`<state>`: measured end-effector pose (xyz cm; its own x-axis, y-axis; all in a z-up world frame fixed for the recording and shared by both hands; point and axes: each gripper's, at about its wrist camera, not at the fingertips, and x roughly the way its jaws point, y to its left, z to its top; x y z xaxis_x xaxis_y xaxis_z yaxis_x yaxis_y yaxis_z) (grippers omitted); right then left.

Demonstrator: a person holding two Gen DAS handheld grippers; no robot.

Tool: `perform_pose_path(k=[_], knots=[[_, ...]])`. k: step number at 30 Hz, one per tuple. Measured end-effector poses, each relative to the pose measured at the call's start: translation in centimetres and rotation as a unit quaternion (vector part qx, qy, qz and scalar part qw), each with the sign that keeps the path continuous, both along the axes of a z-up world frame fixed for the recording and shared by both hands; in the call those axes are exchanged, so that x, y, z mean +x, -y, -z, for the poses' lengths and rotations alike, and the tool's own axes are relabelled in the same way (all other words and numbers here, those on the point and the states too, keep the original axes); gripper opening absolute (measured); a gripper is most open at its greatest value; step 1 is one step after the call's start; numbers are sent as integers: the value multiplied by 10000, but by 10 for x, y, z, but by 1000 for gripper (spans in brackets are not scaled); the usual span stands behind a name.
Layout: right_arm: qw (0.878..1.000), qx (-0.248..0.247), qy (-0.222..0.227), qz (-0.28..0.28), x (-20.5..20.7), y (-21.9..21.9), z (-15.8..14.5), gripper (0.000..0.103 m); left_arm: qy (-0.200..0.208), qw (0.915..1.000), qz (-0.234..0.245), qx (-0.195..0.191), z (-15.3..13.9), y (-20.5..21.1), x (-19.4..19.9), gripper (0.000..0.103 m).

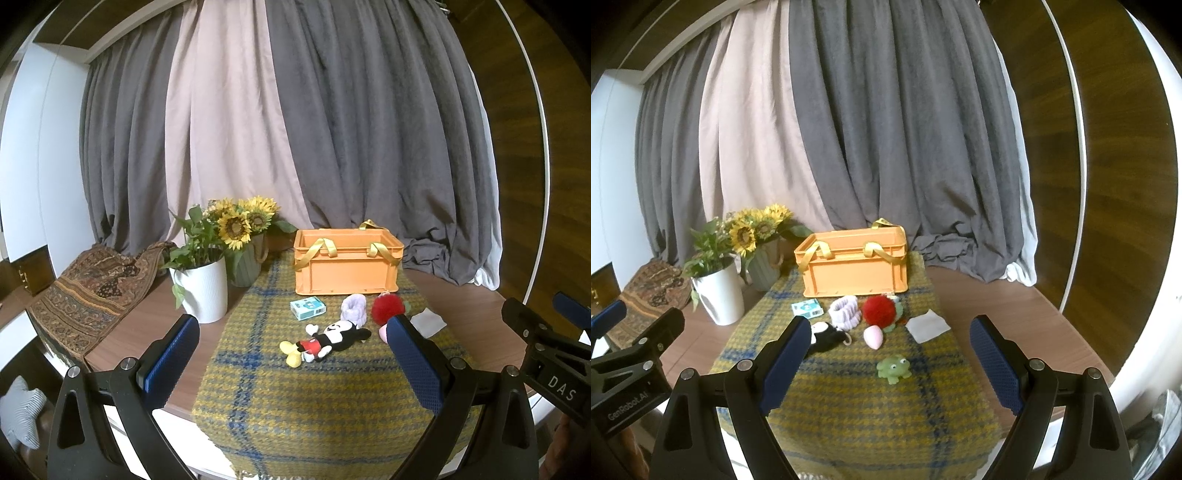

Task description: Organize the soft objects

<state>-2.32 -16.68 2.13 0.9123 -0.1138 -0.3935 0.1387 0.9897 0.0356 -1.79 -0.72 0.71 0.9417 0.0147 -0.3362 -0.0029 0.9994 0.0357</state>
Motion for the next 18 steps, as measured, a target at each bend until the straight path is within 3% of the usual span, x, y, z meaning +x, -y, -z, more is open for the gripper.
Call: perform_pose_path(k=[18], knots=[[9998,62,-194,7,14,-5,11,89,-143,9998,-15,138,13,-7,11,103]])
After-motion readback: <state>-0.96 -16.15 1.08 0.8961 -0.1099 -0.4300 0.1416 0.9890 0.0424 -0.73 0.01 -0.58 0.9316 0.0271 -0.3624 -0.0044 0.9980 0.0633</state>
